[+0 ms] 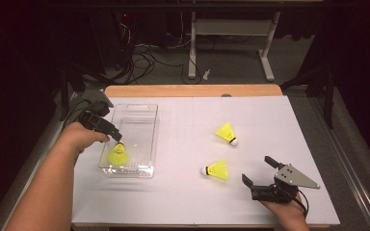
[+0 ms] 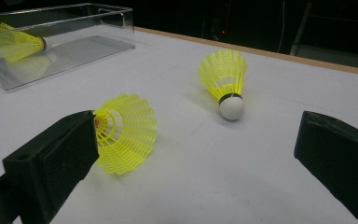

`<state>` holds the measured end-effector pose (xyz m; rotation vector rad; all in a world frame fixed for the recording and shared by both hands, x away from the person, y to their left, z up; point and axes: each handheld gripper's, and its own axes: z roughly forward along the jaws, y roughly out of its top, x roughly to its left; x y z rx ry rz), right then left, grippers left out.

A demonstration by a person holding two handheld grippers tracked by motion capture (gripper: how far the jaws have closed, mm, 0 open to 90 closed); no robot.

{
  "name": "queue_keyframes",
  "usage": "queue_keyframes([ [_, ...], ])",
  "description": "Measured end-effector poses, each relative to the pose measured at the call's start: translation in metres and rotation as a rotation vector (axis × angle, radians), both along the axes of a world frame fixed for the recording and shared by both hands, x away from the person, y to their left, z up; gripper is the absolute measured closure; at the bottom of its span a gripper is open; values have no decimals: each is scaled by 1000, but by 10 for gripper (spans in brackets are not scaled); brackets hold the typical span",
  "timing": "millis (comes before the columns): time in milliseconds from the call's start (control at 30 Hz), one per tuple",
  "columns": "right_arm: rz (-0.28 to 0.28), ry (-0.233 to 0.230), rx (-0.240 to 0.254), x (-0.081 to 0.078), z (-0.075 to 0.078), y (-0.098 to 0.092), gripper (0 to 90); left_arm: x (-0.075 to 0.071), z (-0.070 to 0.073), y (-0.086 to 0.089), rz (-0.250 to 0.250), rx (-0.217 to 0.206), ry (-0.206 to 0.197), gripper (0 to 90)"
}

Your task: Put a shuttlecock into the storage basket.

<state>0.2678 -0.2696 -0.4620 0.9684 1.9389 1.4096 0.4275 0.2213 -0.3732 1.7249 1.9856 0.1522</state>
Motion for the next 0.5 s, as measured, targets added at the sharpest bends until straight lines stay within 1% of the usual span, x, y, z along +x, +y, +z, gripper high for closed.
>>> queue_keyframes([
  [100,1,-1,0,0,0,0,2,-1,0,-3,-3,5,1,228],
  [233,-2,0,3,0,1,0,2,-2,0,-5,-6,7,6,206],
  [267,-2,0,3,0,1,0,2,-3,0,-7,-11,15,12,193],
  [300,-2,-1,3,0,1,0,2,-3,-1,-8,-15,16,12,173],
  [500,-1,-2,3,-1,1,0,2,-5,0,-12,-24,10,10,142],
])
